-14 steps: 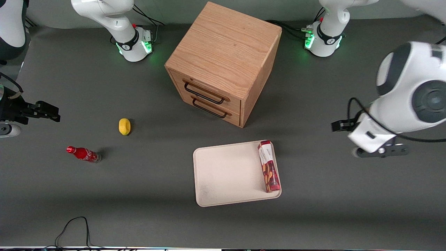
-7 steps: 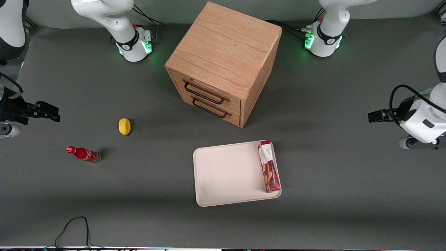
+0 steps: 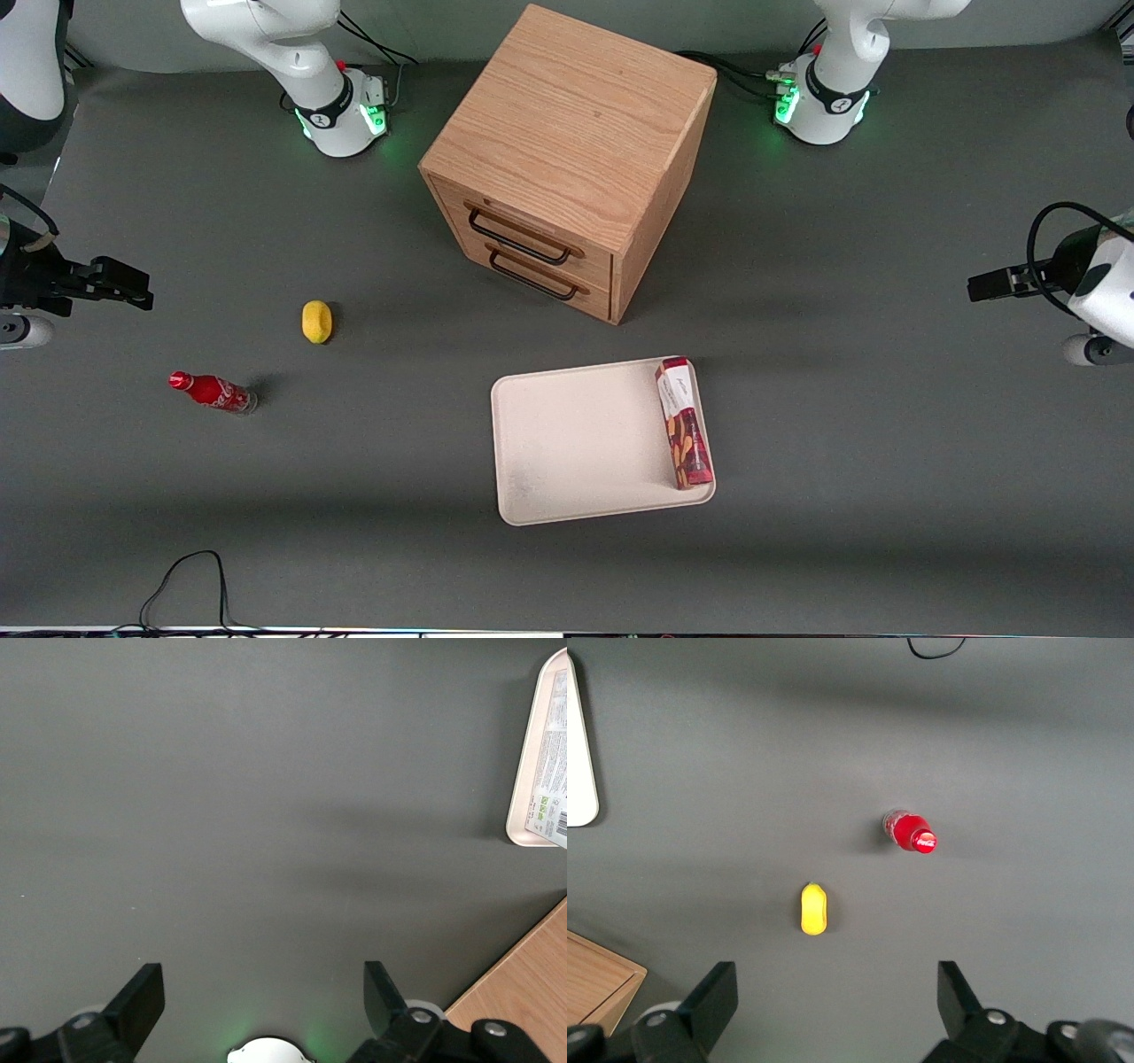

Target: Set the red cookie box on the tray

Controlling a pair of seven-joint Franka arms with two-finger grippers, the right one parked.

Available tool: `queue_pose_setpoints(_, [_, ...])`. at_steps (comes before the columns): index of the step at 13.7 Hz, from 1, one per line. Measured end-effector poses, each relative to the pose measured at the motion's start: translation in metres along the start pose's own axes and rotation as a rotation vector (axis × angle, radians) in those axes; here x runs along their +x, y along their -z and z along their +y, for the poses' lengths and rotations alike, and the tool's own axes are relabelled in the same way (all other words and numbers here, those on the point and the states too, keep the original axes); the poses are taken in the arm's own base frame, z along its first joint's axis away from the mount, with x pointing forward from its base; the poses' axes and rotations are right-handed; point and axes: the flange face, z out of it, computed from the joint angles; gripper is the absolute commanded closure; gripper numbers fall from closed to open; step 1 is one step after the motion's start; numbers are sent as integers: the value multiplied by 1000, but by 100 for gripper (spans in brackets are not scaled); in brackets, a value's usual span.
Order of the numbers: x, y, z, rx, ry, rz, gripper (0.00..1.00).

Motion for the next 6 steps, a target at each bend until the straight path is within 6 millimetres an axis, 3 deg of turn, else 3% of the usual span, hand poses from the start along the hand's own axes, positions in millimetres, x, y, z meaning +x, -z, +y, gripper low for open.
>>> queue_pose_setpoints(6, [0, 1, 0, -15, -10, 4, 0])
